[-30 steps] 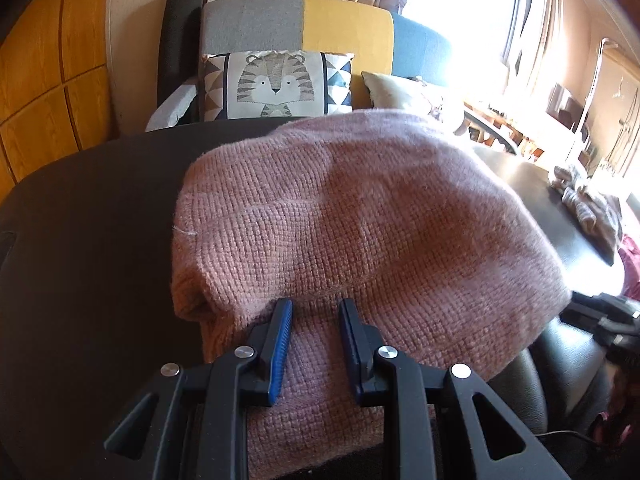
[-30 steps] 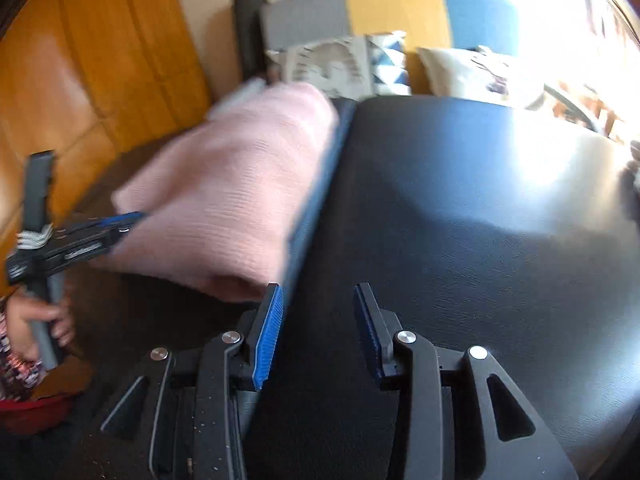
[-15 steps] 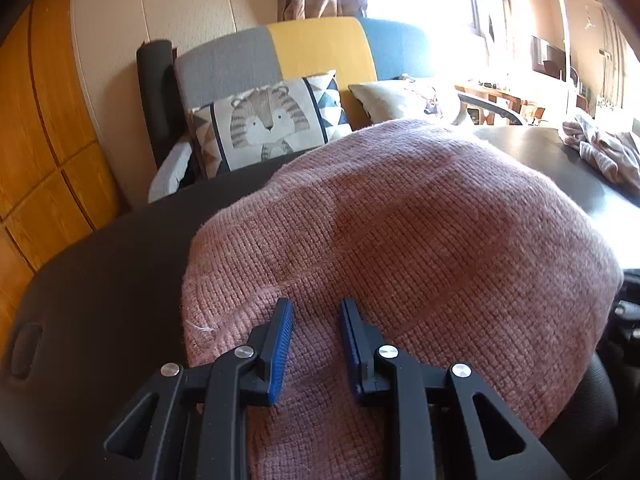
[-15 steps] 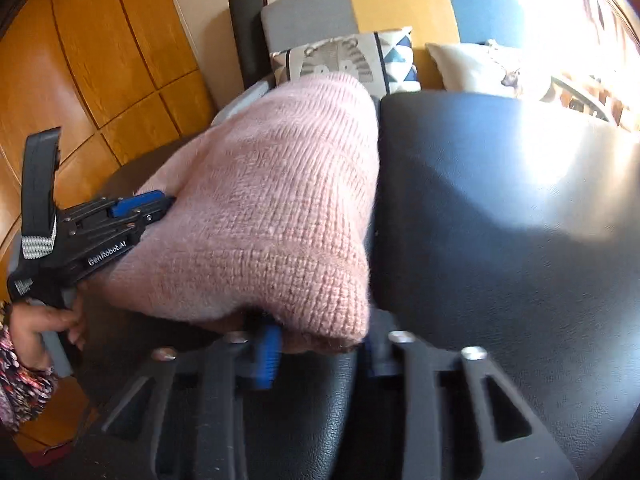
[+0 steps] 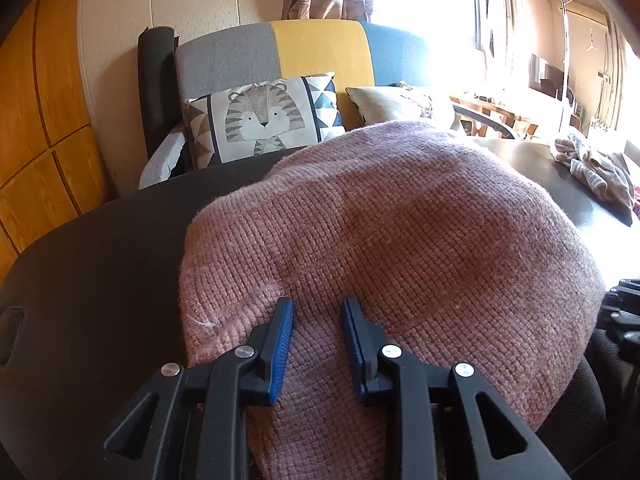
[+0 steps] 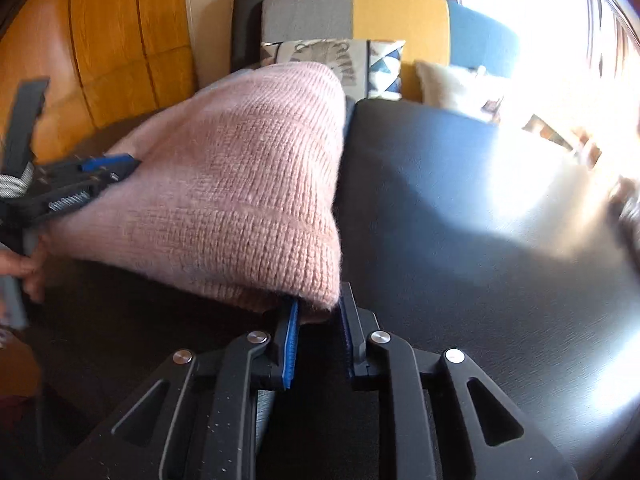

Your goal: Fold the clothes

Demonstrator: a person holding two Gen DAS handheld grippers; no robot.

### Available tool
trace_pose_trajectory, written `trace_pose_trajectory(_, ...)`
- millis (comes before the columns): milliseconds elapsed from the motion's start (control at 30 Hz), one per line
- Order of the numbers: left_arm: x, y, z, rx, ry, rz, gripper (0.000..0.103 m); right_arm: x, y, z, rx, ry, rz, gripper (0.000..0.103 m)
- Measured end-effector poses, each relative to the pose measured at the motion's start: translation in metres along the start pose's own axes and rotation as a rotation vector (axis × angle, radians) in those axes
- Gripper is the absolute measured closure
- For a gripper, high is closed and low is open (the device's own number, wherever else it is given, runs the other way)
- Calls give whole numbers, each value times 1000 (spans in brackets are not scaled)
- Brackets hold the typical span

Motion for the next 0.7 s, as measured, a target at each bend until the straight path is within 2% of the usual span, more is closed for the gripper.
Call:
trace_pose_trajectory(100, 3, 3, 0, -8, 0, 15, 76, 37, 10, -7, -70, 131, -94, 82)
trace_pose_trajectory(200, 12, 10, -5, -41, 27, -2, 76, 66, 29, -12, -90, 169, -203, 79)
trace_pose_trajectory(300, 10, 10, -10, -87, 65, -6, 76, 48, 56, -15, -38, 167, -202, 80)
trace_pose_trajectory(333, 7, 9, -10, -96, 69, 3, 76, 40, 61, -13, -18, 180, -191, 87)
trace_pose_trajectory(400, 1, 8, -9, -98, 69, 15, 76, 12, 67, -6, 19, 181, -97, 94)
trace_pose_trajectory(467, -2, 6, -4, -80, 67, 20, 76, -10, 59, 3, 50, 154, 6, 95)
trace_pose_trajectory(567, 3, 11, -1, -77, 62, 29, 76, -21, 47, 7, 124, 56, -19, 95)
trace_pose_trajectory(633, 12, 18, 1, -74, 76, 19, 76, -13, 53, 5, 107, 79, 0, 94)
trace_pose_trajectory(700, 21, 26, 4, -63, 100, -8, 76, 14, 71, 2, 71, 153, -52, 94)
Point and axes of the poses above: each gripper's, at about its wrist camera, not at the fingertips, and x roughly against the way its jaws point, z to its left, y to its top, the point moved 6 cm from there along -x, roughly the way its jaws point, and after that the axes turned 14 degrees about y, right-handed, at the moved point
